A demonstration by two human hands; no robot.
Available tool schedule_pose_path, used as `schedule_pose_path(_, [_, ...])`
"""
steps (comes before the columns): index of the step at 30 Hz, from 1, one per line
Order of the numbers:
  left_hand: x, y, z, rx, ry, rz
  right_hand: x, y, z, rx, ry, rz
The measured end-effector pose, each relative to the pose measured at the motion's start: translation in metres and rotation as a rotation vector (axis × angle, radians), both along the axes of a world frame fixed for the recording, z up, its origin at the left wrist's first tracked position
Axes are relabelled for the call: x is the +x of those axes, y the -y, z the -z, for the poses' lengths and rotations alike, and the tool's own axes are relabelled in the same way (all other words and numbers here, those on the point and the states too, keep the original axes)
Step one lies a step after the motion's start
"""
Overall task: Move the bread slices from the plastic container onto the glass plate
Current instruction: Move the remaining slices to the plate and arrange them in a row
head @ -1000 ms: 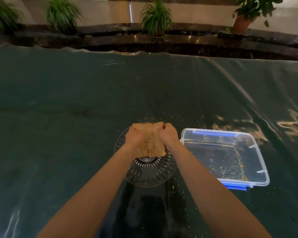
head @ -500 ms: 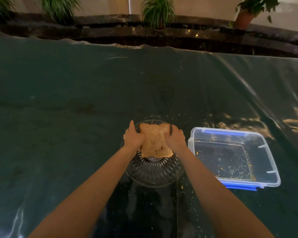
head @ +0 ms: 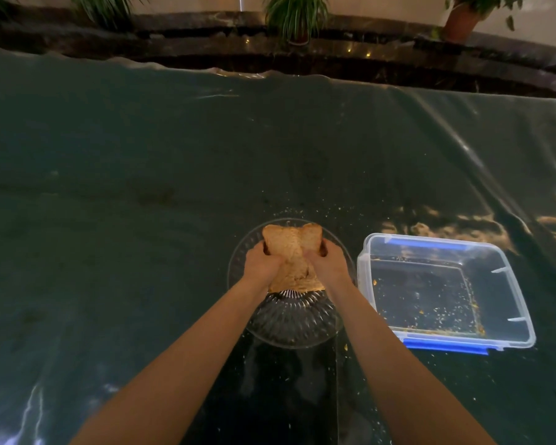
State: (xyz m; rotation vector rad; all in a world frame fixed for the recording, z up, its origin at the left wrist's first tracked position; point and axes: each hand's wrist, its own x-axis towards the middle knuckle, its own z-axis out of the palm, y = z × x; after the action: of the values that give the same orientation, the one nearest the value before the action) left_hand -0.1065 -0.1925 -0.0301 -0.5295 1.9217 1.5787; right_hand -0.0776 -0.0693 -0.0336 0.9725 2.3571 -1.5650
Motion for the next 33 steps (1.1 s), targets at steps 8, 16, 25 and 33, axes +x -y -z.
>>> schedule_pose_path(8, [-0.007, -0.005, -0.002, -0.078, -0.102, -0.038, -0.012, 0.003, 0.005, 0.018, -0.092, -0.006])
schedule_pose_path(16, [0.000, -0.008, -0.012, -0.251, -0.173, 0.053, -0.002, 0.012, 0.007, 0.188, -0.164, 0.032])
schedule_pose_path(25, [0.021, -0.001, -0.011, -0.241, -0.174, 0.086, 0.021, 0.012, 0.009, 0.170, -0.176, 0.037])
schedule_pose_path(33, [0.020, 0.003, -0.005, -0.364, -0.208, 0.121, 0.019, 0.016, 0.014, 0.206, -0.173, -0.010])
